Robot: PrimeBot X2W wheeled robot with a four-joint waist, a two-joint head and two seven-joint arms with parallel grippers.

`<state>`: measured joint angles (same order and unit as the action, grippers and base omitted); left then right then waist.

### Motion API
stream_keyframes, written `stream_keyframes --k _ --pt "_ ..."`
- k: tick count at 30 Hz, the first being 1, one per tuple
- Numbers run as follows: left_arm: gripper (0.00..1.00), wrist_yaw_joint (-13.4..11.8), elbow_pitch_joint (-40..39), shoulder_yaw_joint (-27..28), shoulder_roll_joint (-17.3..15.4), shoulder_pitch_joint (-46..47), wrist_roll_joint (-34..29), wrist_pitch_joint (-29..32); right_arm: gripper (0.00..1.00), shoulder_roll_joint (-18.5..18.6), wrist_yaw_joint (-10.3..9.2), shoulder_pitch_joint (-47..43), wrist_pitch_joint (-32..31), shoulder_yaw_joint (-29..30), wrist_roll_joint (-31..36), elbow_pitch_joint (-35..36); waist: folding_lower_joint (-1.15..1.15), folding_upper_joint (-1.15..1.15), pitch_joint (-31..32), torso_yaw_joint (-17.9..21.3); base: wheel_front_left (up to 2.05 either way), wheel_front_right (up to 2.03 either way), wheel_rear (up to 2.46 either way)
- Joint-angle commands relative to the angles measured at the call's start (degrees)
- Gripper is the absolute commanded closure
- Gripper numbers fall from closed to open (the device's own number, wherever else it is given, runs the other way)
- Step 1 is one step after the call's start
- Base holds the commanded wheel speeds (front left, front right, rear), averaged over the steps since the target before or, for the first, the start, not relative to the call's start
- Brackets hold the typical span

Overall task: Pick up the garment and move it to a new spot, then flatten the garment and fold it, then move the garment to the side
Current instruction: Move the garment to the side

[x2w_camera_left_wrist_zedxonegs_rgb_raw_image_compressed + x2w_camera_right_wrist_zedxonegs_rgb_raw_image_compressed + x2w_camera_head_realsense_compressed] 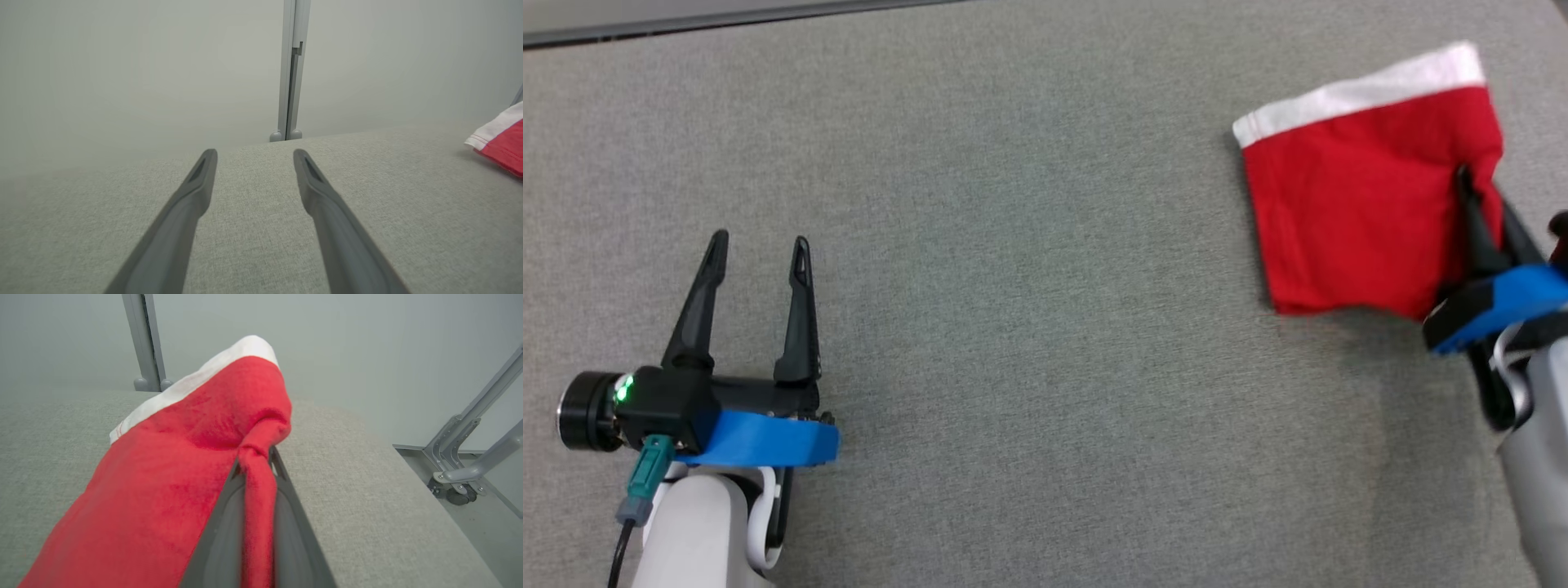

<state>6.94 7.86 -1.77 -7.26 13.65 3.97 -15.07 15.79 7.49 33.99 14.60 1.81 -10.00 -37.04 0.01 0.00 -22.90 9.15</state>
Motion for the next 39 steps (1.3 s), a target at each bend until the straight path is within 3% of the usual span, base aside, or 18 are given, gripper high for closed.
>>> stream_keyframes --k 1,12,22,23,24,25,26,34,39 --pt "0.0 0.2 -0.4 0.1 -0.3 1.4 -0.2 -0.2 1.0 0.7 0.01 1.6 -0.1 -0.1 0.2 -0.1 -0.01 0.0 -1.1 -0.6 0.0 0.0 0.0" --pt "0.0 0.4 -4.1 -1.8 -1.7 6.5 0.2 -0.2 1.0 13.3 0.01 17.3 -8.2 -2.0 4.4 -5.4 -0.01 0.0 -9.9 -5.1 0.0 0.0 0.0" --pt "0.0 0.4 -6.5 -1.9 -2.6 7.8 0.0 -0.2 1.0 17.3 0.01 26.3 -12.0 0.0 7.0 -13.6 -0.01 0.0 -13.5 -6.2 0.0 0.0 0.0" --pt "0.0 0.4 -6.7 -1.9 -2.6 7.9 0.0 -0.2 0.86 17.6 0.01 27.0 -11.9 0.3 7.5 -14.4 -0.01 0.0 -13.6 -6.3 0.0 0.0 0.0" --pt "0.0 0.4 -6.8 -1.9 -2.6 8.0 0.0 -0.2 0.58 18.0 0.0 27.8 -11.8 1.0 7.9 -15.3 -0.01 0.0 -13.7 -6.4 0.0 0.0 0.0" --pt "0.0 0.5 -6.9 -2.0 -2.6 8.1 0.0 -0.2 0.52 18.2 0.0 28.2 -12.0 1.4 8.4 -16.4 -0.01 0.0 -13.7 -6.5 0.0 0.0 0.0" --pt "0.0 0.5 -7.0 -2.0 -2.6 8.2 0.0 -0.2 0.0 18.2 0.0 28.7 -12.2 1.8 8.4 -17.7 -0.01 0.0 -13.8 -6.6 0.0 0.0 0.0" --pt "0.0 -0.2 -6.2 -2.0 -2.1 6.5 0.3 -0.2 0.0 16.6 0.01 29.7 -7.3 3.8 11.4 -21.2 -0.01 0.0 -10.9 -6.2 0.0 0.0 0.0" --pt "0.0 -0.6 -4.6 -1.7 -1.0 4.5 1.0 -0.2 0.0 13.1 0.01 26.2 -1.4 4.9 10.8 -20.8 -0.01 0.0 -5.8 -6.2 0.0 0.0 0.0"
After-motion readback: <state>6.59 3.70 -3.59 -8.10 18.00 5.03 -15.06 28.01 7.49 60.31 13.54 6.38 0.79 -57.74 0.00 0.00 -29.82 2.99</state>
